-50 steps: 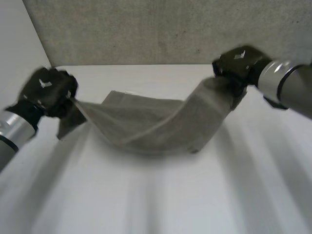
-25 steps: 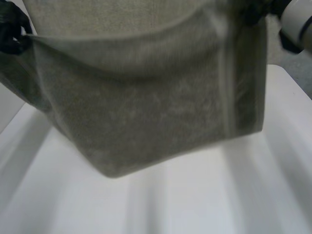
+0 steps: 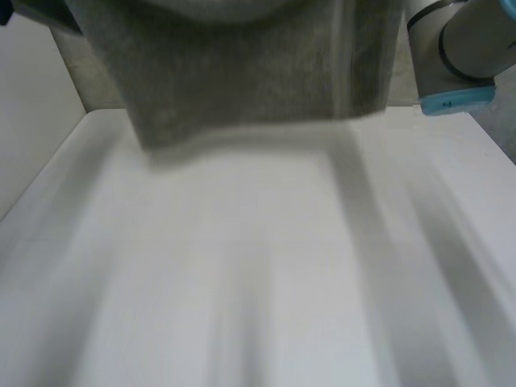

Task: Fold the towel.

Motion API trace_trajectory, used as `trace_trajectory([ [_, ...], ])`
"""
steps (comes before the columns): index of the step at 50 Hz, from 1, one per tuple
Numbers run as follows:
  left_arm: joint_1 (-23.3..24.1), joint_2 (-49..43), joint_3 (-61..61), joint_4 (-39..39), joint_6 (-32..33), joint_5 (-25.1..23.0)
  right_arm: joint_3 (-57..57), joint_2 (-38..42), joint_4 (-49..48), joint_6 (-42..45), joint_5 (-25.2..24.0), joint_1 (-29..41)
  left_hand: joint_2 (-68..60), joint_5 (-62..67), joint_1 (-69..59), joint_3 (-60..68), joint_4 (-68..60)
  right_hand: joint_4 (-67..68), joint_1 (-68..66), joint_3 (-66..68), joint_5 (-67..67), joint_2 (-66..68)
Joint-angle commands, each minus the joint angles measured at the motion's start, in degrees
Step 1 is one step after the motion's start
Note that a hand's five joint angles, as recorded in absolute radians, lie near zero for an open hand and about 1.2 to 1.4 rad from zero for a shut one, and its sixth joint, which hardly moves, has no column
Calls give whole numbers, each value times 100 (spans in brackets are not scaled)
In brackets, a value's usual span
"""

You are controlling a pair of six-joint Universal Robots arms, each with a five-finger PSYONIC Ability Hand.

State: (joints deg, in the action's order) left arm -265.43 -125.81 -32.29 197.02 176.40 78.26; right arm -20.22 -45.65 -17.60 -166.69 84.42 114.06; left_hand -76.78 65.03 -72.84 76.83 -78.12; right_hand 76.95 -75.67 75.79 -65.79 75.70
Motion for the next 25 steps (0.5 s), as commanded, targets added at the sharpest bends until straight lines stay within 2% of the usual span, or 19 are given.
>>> trace_trajectory([
  [1, 62, 311, -1398, 64, 35, -397, -184, 56, 1430, -31, -644, -121, -322, 497, -716, 317, -188, 305, -433, 421, -421, 430],
  [2, 62, 312, -1402, 65, 35, -399, -184, 56, 1435, -30, -646, -121, -322, 497, -716, 317, -188, 305, -433, 421, -421, 430],
  [3, 27, 390, -1872, 91, 61, -590, -184, 196, 1922, 92, -881, -147, -322, 497, -716, 317, -188, 305, -433, 421, -421, 430],
  [4, -8, 443, -2347, 152, 62, -775, -184, 197, 1927, 93, -883, -148, -322, 497, -716, 317, -188, 305, -433, 421, -421, 430],
  [6, -35, 479, -2804, 248, 70, -951, -219, 451, 2801, 530, -1172, -139, -322, 497, -716, 317, -188, 305, -433, 421, -421, 430],
  [10, -176, 549, -3740, 478, 114, -1243, -412, 637, 3571, 1227, -1253, -148, -322, 497, -716, 317, -188, 305, -433, 421, -421, 430],
  [14, -281, 628, -4993, 828, 630, -1637, -1279, 681, 4185, 2252, -1279, -209, -322, 497, -716, 317, -188, 305, -433, 421, -421, 430],
  [17, -421, 663, -5592, 961, 1184, -1796, -1903, 576, 4168, 2579, -1323, -332, -322, 497, -716, 317, -188, 305, -433, 421, -421, 430],
  [18, -422, 663, -5595, 961, 1187, -1796, -1906, 575, 4168, 2580, -1323, -332, -322, 497, -716, 317, -188, 305, -433, 421, -421, 430],
  [20, -597, 786, -6041, 961, 1711, -1901, -2510, 330, 4046, 2633, -1332, -455, -322, 497, -716, 317, -188, 305, -433, 421, -421, 430],
  [25, -668, 857, -6455, 952, 2083, -1981, -3301, -30, 3712, 2729, -1332, -543, -322, 497, -716, 317, -188, 305, -433, 421, -421, 430],
])
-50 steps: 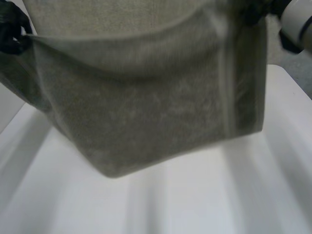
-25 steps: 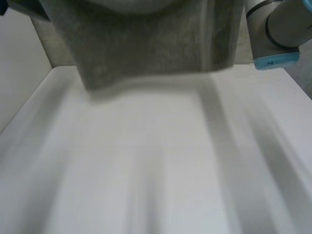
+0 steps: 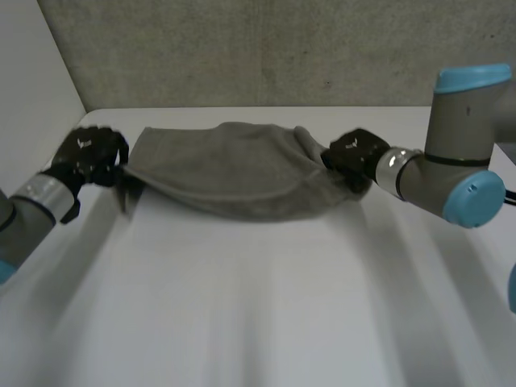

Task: Fold the towel.

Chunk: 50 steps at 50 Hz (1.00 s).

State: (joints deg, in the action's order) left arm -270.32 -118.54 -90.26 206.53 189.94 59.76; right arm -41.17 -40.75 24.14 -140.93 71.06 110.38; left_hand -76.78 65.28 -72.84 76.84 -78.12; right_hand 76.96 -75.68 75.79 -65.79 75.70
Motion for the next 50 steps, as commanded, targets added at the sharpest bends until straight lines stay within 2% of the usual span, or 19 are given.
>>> trace_trajectory([
  [1, -179, 129, -660, 2, 729, -132, -1209, -521, -462, 154, 5, -174, -322, 472, -716, 316, -188, 304, -432, 421, -421, 430],
  [2, -197, 129, -738, 2, 738, -140, -1435, -643, -576, 188, 31, -218, -322, 472, -716, 316, -188, 304, -432, 421, -421, 430],
  [3, -197, 138, -791, 2, 738, -149, -1655, -784, -655, 198, 57, -262, -322, 472, -716, 316, -188, -1405, 1277, -1288, 1289, -1280],
  [4, -197, 138, -792, 2, 738, -149, -1657, -785, -656, 198, 57, -262, -322, 472, -716, 316, -188, -1423, 1294, -1305, 1306, -1297],
  [5, -197, 164, -835, 2, 729, -149, -1866, -924, -725, 189, 66, -306, -322, 472, -716, 316, -188, -3504, 3376, -3387, 3387, -3378],
  [11, -171, 191, -897, 2, 720, -141, -2517, -1294, -937, 5, 92, -271, -322, 472, -716, 316, -188, -5103, 4975, -4986, 4986, -4977],
  [14, -127, 200, -906, -7, 720, -140, -2641, -1374, -963, -110, 92, -253, -322, 472, -716, 316, -188, -5157, 5028, -5039, 5040, -5031],
  [21, -100, 235, -1002, -7, 720, -149, -3132, -1707, -1182, -1005, 189, -245, -322, 472, -716, 316, -188, -5023, 4895, -4906, 4906, -4897],
  [30, -135, 270, -1038, 19, 712, -141, -3783, -1805, -2113, -1086, 672, -34, -322, 472, -716, 316, -188, -4787, 4659, -4670, 4671, -4662],
  [36, -170, 270, -1020, 28, 703, -132, -3995, -1752, -2343, -1006, 734, -34, -322, 472, -716, 316, -188, -4518, 4389, -4400, 4401, -4392],
  [42, -179, 244, -985, 28, 703, -114, -4206, -1778, -2484, -743, 734, -34, -322, 472, -716, 316, -188, -3105, 2976, -2987, 2988, -2979],
  [44, -179, 182, -941, 28, 703, -88, -4276, -1778, -2493, -594, 734, -25, -322, 472, -716, 316, -188, -1798, 1669, -1680, 1681, -1672],
  [50, -179, 85, -880, 37, 712, -70, -4417, -1796, -2484, -505, 690, -25, -322, 472, -716, 316, -188, -1322, 1193, -1204, 1205, -1196],
])
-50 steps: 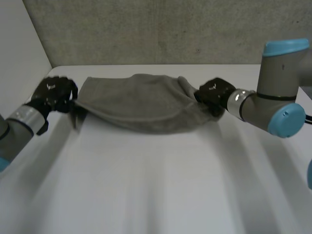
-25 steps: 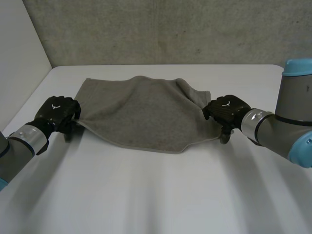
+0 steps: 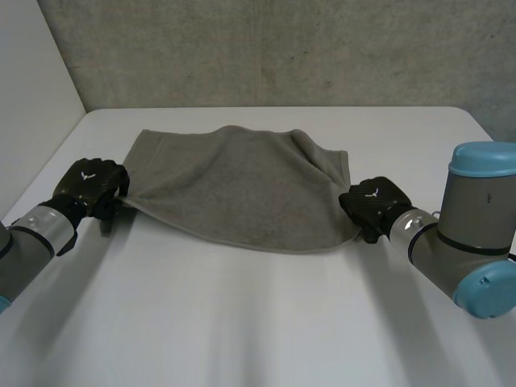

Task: Fold the towel.

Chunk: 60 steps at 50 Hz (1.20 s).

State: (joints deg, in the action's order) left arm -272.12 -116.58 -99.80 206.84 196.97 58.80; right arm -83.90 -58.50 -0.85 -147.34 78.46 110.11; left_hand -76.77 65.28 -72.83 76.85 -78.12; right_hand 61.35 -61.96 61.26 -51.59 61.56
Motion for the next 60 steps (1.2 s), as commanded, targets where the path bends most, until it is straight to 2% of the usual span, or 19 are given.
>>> trace_trajectory([
  [1, 1, -154, 92, 5, 8, 26, -205, -38, 6, 144, -67, -7, -323, 472, -717, 315, -188, 73, -11, 82, -49, 52],
  [7, 1, -198, 136, 14, 8, 26, -513, -135, -134, 345, -234, -68, -323, 472, -717, 315, -188, -1491, 1552, -1482, 1515, -1512],
  [19, 1, -242, 189, 14, -1, 35, -856, -214, -363, 900, -375, -95, -323, 472, -717, 315, -188, -1594, 1656, -1585, 1618, -1615],
  [24, 1, -242, 189, 14, -1, 35, -892, -214, -512, 917, -366, -95, -323, 472, -717, 315, -188, -1207, 1269, -1198, 1231, -1229],
  [27, 1, -242, 198, 14, -1, 35, -909, -205, -609, 917, -340, -86, -323, 472, -717, 315, -188, -501, 562, -492, 525, -522],
  [28, 1, -242, 207, 31, -10, 35, -909, -205, -644, 926, -323, -86, -323, 472, -717, 315, -188, 149, -87, 158, -125, 127],
  [29, 1, -242, 207, 49, -10, 44, -909, -205, -644, 926, -322, -86, -323, 472, -717, 315, -188, 155, -94, 164, -131, 134],
  [31, 1, -242, 215, 49, -10, 44, -892, -197, -662, 926, -279, -86, -323, 472, -717, 315, -188, 1811, -1750, 1821, -1788, 1790],
  [40, 1, -330, 268, 49, -10, 44, -839, -223, -662, 891, -235, -253, -207, 357, -601, 200, -73, 1865, -1804, 1874, -1841, 1844],
  [41, 1, -365, 268, 58, -10, 44, -830, -240, -671, 821, -235, -297, 775, -626, 381, -783, 910, 1865, -1804, 1874, -1841, 1844],
  [42, 1, -365, 268, 58, -10, 44, -830, -241, -671, 820, -235, -297, 785, -636, 391, -793, 919, 1865, -1804, 1874, -1841, 1844],
  [43, 1, -391, 277, 75, -1, 35, -821, -275, -706, 777, -226, -332, 1785, -1635, 1390, -1792, 1919, 1865, -1804, 1874, -1841, 1844],
  [44, 1, -392, 277, 76, -1, 35, -821, -319, -749, 629, -191, -350, 1795, -1645, 1400, -1802, 1929, 1865, -1804, 1874, -1841, 1844],
  [46, 10, -479, 294, 172, 60, 44, -821, -363, -785, 436, -147, -358, 3620, -3470, 3225, -3627, 3754, 1865, -1804, 1874, -1841, 1844],
  [52, 10, -611, 374, 243, 60, 123, -804, -626, -838, -373, -68, -577, 3981, -3832, 3587, -3989, 4115, 1865, -1804, 1874, -1841, 1844],
  [60, 10, -796, 558, 251, 60, 632, -865, -847, -846, -744, -85, -789, 4385, -4236, 3991, -4392, 4519, 1865, -1804, 1874, -1841, 1844],
])
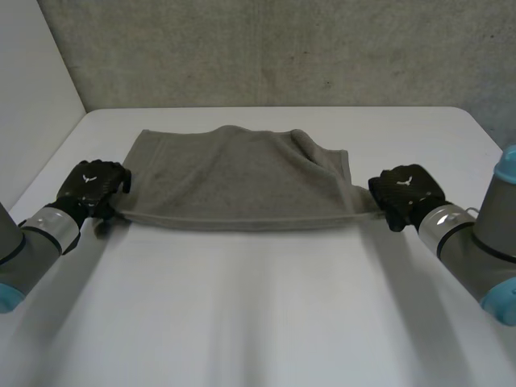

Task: Fold the towel.

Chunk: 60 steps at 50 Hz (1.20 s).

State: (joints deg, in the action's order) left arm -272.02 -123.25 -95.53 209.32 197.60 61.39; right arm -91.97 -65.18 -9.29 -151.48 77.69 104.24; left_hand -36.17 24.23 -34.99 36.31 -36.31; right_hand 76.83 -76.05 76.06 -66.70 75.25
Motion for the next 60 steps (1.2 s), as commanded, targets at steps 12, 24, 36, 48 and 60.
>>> trace_trajectory([
  [12, -9, -129, 131, -84, 7, 497, -84, -197, -46, -347, 27, -431, -4364, 4557, -4482, 4350, -4350, 317, -395, 394, -330, 475],
  [24, -192, 1143, -168, -418, -72, 269, -49, -679, -29, -583, 36, -414, -4383, 4577, -4501, 4369, -4369, 317, -395, 394, -330, 475],
  [36, -545, 2798, -1, -471, -1268, 251, 793, -1936, 699, -1050, -17, -405, -4383, 4577, -4501, 4369, -4369, 317, -395, 394, -330, 475],
  [48, -703, 3053, -98, -637, -1971, 216, 1621, -1762, 1913, -752, -52, -361, -4383, 4577, -4501, 4369, -4369, 317, -395, 394, -330, 475],
  [60, -685, 2545, -54, -638, -1918, 216, 1673, -1394, 1905, -426, -61, -352, -4383, 4577, -4501, 4369, -4369, 317, -395, 394, -330, 475],
])
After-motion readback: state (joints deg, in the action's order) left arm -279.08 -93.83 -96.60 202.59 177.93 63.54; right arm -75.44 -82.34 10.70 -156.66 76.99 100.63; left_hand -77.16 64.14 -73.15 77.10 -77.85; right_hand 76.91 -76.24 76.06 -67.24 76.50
